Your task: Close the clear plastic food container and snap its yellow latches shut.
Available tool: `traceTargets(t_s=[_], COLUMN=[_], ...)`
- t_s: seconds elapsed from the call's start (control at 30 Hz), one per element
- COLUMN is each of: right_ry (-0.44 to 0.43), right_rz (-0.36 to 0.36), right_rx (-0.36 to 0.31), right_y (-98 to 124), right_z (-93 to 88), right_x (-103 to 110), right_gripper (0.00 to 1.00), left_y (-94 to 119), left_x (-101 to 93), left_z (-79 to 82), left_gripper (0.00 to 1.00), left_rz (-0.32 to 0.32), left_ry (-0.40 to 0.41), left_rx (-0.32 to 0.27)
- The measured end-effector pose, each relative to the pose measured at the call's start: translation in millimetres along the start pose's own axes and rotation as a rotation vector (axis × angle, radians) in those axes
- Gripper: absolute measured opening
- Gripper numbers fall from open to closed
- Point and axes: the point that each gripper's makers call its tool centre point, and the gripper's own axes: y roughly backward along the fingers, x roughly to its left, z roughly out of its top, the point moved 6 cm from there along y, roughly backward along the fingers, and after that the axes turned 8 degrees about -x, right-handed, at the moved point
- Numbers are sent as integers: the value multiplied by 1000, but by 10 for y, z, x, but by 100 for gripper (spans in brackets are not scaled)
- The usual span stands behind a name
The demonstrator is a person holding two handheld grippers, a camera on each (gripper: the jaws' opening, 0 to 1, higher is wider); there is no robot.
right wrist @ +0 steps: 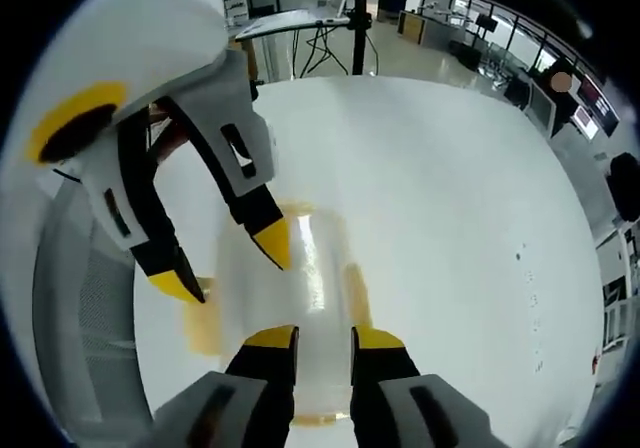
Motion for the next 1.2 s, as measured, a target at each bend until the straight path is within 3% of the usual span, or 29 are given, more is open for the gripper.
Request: traceTargets(t_s=[0.37,0.7,1.2], right_ry=[7,-1,1], right_rz=[14,25,68], right_rx=[9,24,57], right_y=[-24,-73,-109], right_z=[1,-5,6], right_x=[-33,-82,-132], right_gripper=[18,20,23], left_y=[-4,-40,-87], left_x=[-70,-140,-149], left_z=[-21,-51,-87], left_gripper=[43,45,43], left_rz=[9,64,140], left_ry=[-27,-151,-274], left_rx=[8,47,68])
